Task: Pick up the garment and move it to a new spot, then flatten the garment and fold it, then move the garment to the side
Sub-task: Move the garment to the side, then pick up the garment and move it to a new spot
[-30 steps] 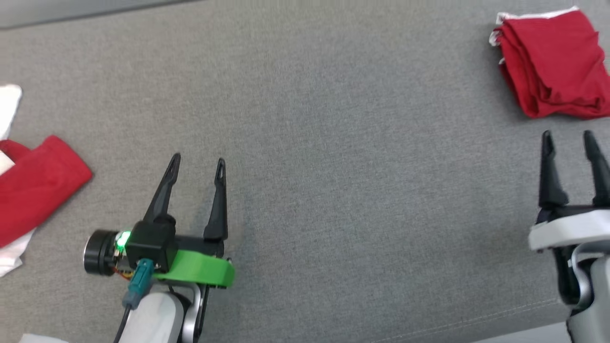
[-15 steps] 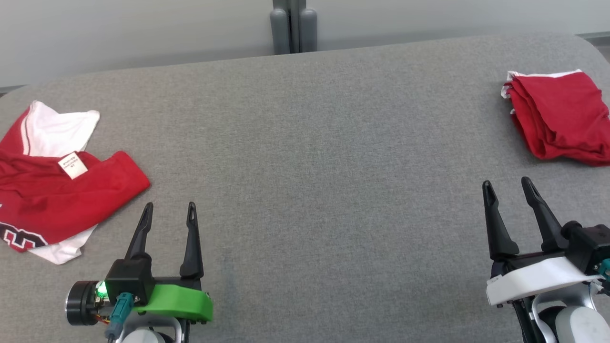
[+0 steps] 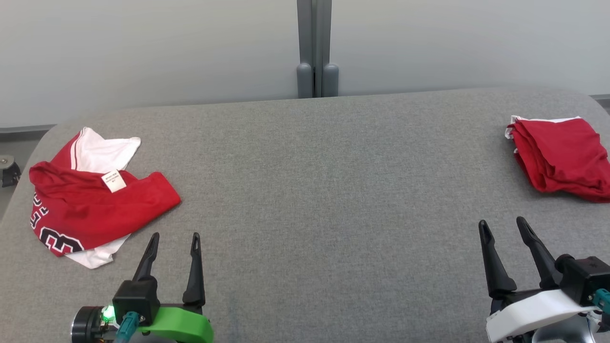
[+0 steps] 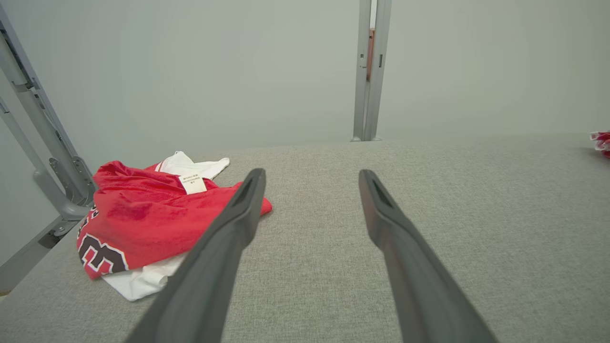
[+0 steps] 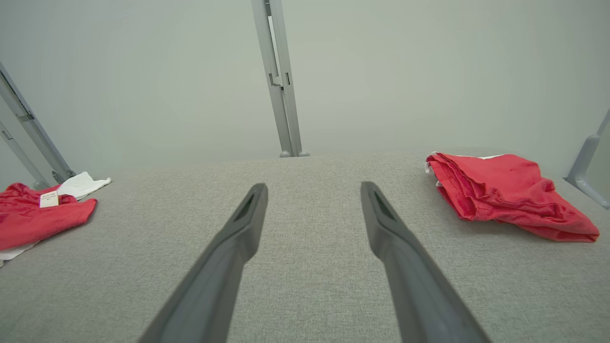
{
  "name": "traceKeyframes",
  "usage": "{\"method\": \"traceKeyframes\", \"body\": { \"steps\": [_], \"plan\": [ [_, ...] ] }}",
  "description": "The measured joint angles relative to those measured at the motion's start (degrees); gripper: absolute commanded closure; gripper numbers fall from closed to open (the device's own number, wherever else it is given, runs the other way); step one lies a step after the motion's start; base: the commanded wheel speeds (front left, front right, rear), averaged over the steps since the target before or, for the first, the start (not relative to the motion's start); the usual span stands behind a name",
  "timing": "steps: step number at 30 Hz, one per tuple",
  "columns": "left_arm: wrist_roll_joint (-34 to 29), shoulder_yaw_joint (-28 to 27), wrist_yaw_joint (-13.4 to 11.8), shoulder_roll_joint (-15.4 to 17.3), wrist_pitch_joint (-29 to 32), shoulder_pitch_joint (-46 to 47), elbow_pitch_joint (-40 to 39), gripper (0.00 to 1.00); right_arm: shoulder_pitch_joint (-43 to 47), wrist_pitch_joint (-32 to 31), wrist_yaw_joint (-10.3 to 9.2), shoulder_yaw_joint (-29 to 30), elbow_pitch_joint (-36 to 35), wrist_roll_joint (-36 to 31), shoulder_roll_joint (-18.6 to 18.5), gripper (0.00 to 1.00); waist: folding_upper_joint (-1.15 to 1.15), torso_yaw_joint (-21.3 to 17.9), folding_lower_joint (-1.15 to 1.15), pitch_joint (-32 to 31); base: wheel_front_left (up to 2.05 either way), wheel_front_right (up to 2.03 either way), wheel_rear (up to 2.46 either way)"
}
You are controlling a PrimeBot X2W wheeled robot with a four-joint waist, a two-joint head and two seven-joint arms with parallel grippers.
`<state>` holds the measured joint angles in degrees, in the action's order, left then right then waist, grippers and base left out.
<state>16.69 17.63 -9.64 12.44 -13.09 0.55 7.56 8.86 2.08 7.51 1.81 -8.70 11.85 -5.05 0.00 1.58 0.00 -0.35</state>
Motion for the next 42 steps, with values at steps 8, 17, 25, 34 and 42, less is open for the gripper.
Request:
{"method": "traceKeyframes", "body": {
  "steps": [8, 17, 25, 34, 42],
  "plan": [
    [0.38, 0.63, 0.0, 0.05, 0.37, -0.53, 0.27, 0.0, 0.54, -0.74, 0.0, 0.26, -0.35, -0.22, 0.36, 0.0, 0.0, 0.23, 0.0, -0.95, 0.0, 0.0, 0.0],
    [0.75, 0.8, -0.14, 0.08, 0.42, -0.35, 0.82, 0.0, 0.57, -0.99, 0.0, 0.71, -0.48, -0.52, 0.42, 0.0, 0.0, 1.0, 0.0, -0.96, 0.0, 0.0, 0.0],
    [1.34, -0.29, -0.49, -0.03, 0.05, 2.17, 0.84, 0.0, -0.03, -1.83, -0.02, -2.12, -1.98, 0.22, -0.25, 0.0, 0.0, 5.35, 0.0, -0.29, 0.0, 0.0, 0.0],
    [2.74, -4.04, -1.96, 0.21, -1.18, 3.13, 0.7, 0.0, -5.09, -2.77, -0.02, -7.14, -3.01, 1.79, -2.87, 0.0, 0.0, 14.14, 0.0, 1.64, 0.0, 0.0, 0.0],
    [2.93, -5.72, -2.4, 0.45, -1.68, 2.65, 0.35, 0.0, -7.43, -3.13, -0.02, -7.55, -3.28, 1.63, -4.04, 0.0, 0.0, 21.05, 0.0, 3.89, 0.0, 0.0, 0.0]
  ]
}}
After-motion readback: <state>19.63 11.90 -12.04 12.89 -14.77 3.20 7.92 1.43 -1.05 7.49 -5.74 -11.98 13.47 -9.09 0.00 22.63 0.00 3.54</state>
